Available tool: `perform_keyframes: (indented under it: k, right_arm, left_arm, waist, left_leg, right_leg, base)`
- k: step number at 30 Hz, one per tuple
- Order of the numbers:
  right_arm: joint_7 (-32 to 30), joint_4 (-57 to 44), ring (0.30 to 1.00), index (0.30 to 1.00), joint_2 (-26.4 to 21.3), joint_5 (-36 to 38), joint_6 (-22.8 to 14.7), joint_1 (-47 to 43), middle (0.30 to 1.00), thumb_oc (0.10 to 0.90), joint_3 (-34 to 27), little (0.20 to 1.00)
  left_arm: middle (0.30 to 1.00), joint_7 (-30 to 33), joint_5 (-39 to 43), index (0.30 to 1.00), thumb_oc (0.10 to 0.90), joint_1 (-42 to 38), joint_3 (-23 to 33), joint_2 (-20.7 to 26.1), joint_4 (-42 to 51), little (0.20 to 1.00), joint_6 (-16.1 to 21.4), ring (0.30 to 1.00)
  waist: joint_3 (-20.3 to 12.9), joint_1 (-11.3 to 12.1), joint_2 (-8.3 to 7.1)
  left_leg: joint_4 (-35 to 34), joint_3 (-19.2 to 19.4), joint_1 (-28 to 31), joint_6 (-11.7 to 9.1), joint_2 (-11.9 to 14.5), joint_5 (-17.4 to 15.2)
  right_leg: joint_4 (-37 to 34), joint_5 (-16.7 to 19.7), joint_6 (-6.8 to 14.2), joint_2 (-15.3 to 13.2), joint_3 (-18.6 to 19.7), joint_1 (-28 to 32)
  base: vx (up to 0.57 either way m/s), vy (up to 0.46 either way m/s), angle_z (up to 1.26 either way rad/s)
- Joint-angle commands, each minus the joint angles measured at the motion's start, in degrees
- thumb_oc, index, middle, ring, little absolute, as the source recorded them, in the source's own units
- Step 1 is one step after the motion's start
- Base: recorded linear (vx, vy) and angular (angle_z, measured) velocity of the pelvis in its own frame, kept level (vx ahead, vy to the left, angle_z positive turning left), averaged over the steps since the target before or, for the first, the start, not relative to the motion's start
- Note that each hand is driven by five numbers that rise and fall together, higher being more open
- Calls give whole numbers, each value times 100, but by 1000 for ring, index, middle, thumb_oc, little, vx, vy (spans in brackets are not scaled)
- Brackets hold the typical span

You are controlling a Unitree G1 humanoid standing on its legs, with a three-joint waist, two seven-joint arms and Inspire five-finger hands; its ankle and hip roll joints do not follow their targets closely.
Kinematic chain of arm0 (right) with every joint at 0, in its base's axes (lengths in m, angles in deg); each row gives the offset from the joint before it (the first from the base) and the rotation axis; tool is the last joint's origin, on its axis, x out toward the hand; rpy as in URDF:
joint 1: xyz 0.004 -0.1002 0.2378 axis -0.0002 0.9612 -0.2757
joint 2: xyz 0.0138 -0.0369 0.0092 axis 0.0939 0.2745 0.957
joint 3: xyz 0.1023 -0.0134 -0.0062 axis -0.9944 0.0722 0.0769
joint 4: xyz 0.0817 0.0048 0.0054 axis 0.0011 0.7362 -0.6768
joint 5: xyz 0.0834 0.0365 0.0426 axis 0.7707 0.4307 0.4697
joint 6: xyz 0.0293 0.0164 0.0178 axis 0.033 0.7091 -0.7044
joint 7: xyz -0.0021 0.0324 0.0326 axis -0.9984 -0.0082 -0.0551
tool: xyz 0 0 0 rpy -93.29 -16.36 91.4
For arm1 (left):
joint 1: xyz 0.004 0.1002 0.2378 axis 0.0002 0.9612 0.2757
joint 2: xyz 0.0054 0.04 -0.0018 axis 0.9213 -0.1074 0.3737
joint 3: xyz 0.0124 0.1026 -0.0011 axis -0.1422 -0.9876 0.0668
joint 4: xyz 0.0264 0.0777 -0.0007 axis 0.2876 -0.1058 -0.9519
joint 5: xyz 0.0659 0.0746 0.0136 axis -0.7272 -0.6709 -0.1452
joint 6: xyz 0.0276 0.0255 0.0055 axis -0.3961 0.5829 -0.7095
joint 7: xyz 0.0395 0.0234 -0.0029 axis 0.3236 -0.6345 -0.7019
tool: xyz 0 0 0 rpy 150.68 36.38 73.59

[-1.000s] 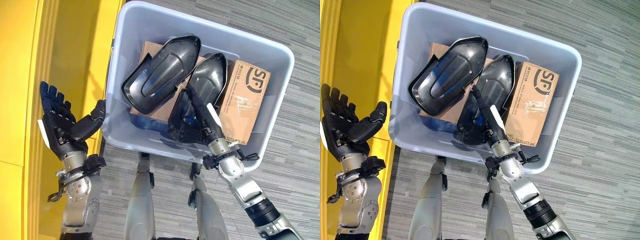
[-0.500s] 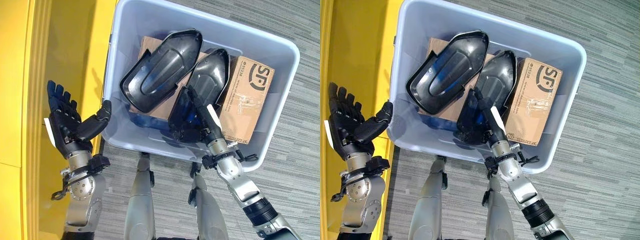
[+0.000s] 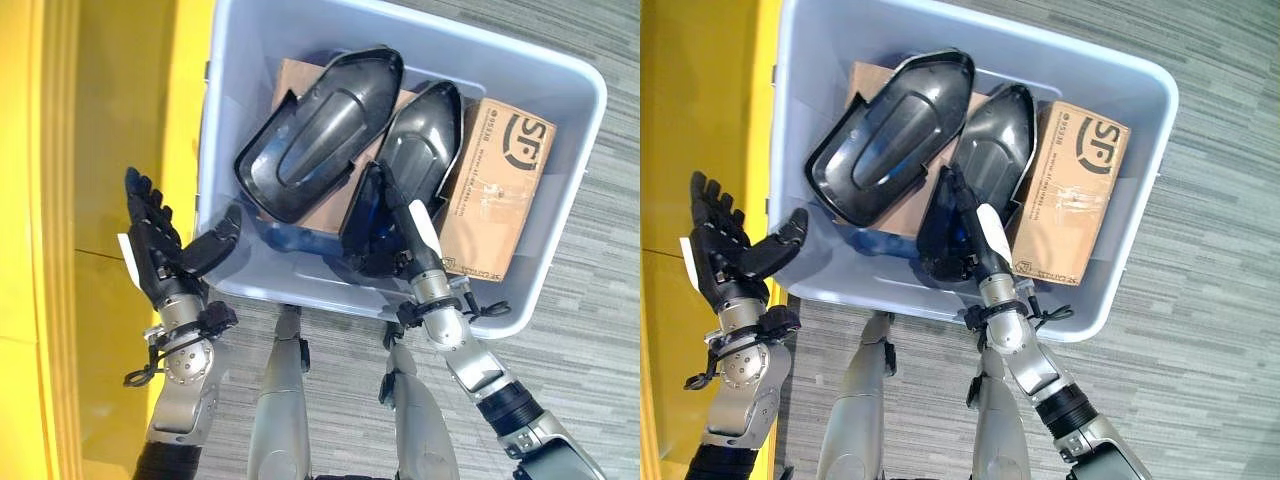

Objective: Move parts from the plastic box to the shelf.

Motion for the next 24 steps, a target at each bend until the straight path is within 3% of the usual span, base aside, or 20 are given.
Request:
perform_keyframes:
  k: [1,11,24]
  right_arm:
    - [-285,199,1000,1000,168,-354,-104,-161,1000,900,94,1000]
    - [-652,1149,1000,1000,452,-478,1,-519,1000,900,241,1000]
    - [-1070,1805,1000,1000,460,-829,134,-809,1000,900,258,1000]
  left_arm:
    - [1000,174,-559,1000,900,45,388,173,805,1000,584,1000]
    - [1000,297,-598,1000,900,-202,137,191,571,1000,658,1000]
    - [1000,424,-730,1000,900,-460,-95,199,237,1000,702,1000]
  waist:
    - [-48,-51,78]
    - [-48,-29,162]
    - [-48,-31,200]
  left_leg:
    - [356,-36,-396,125,-56,-326]
    - [366,-34,-507,140,-104,-321]
    - [433,-56,-649,151,-124,-339]
  right_leg:
    - [455,-693,176,-498,-206,396]
    - [494,-702,177,-498,-203,266]
    - [543,-725,180,-501,-208,168]
  base:
    - [8,6,-4]
    - [0,0,0]
    - [0,0,0]
